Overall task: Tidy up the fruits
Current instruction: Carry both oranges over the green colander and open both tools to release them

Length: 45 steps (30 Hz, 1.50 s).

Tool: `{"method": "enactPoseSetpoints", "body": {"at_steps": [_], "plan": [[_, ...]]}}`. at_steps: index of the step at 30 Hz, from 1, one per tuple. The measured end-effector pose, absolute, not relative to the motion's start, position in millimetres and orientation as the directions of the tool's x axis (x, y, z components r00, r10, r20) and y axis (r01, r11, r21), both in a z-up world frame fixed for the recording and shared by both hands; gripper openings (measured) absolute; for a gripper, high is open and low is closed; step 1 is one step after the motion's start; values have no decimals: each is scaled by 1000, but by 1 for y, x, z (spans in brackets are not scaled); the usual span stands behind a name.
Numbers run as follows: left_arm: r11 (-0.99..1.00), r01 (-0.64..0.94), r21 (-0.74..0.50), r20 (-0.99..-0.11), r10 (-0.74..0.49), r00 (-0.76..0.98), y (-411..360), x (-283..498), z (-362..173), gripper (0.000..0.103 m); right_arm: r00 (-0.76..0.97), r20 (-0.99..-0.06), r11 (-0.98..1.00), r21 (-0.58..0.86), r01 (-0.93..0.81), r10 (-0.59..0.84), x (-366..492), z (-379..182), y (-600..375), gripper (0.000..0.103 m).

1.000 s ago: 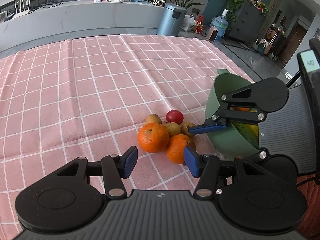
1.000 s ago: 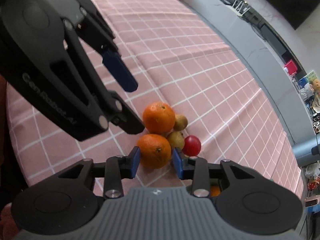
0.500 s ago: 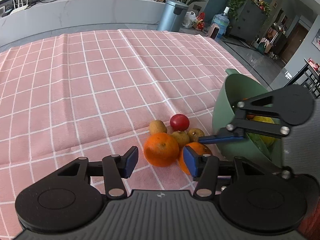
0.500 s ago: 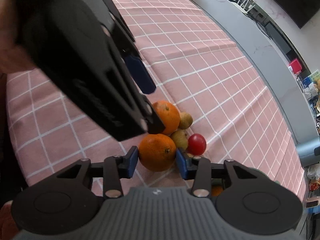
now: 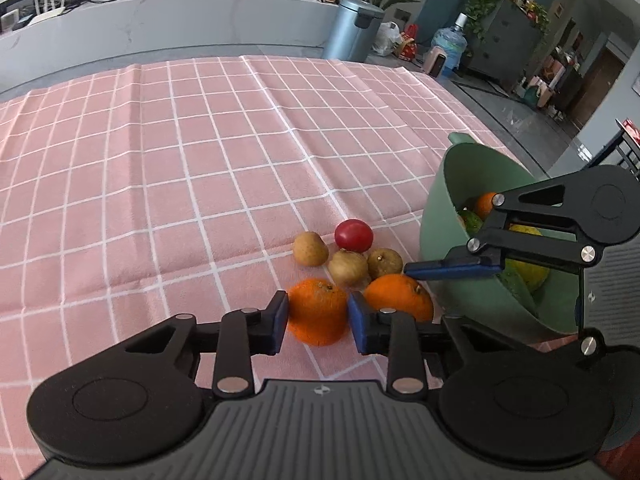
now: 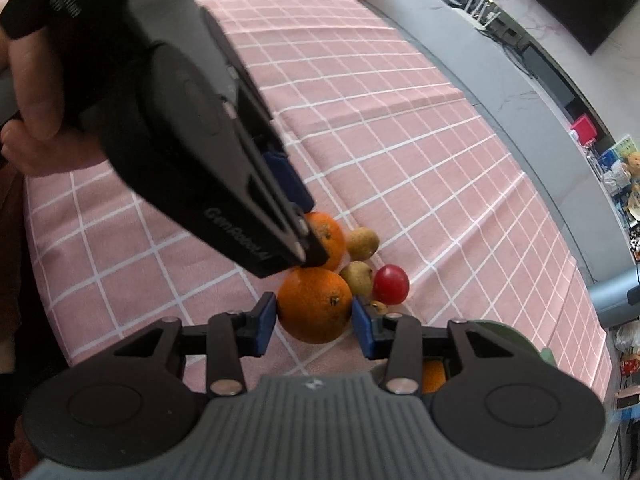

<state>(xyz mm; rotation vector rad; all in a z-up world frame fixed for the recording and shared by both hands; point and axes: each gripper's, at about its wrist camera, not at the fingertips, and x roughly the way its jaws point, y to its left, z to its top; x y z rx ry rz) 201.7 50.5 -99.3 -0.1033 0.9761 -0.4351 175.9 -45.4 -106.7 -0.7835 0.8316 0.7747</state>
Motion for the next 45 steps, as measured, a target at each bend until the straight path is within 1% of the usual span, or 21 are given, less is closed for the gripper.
{"method": "enactPoseSetpoints", "body": {"at_steps": [6, 9, 13, 20, 26, 29, 33, 37, 41, 45], "plan": [[922, 240, -304, -766, -386, 514, 58, 184, -86, 33, 498, -810, 569, -262, -779, 309, 165, -92, -57, 38], [919, 195, -344, -744, -393, 541, 63, 171, -78, 33, 521, -788, 623, -236, -746, 327, 160, -83, -65, 38], [906, 176, -385, -715, -413, 564, 66, 156, -64, 33, 550, -764, 662, -223, -716, 338, 150, -72, -76, 38], [894, 221, -390, -677, -442, 589, 46, 145, -37, 33, 609, -716, 742, -192, -642, 341, 139, -49, -108, 37], [866, 311, -391, -647, -499, 577, 10, 150, -21, 33, 653, -697, 789, -206, -578, 297, 132, -38, -143, 38], [857, 345, -384, -647, -516, 562, -6, 156, -20, 33, 664, -700, 814, -210, -542, 262, 133, -37, -161, 38], [844, 385, -373, -653, -534, 538, -29, 166, -23, 33, 659, -718, 855, -180, -486, 223, 139, -41, -189, 38], [838, 421, -346, -680, -533, 503, -49, 173, -31, 33, 641, -740, 878, -152, -453, 203, 143, -51, -208, 38], [841, 444, -308, -723, -511, 465, -65, 179, -43, 33, 587, -774, 878, -89, -471, 237, 148, -63, -215, 38], [856, 455, -245, -770, -457, 445, -73, 186, -53, 33, 517, -808, 889, 17, -457, 281, 154, -76, -218, 38]]}}
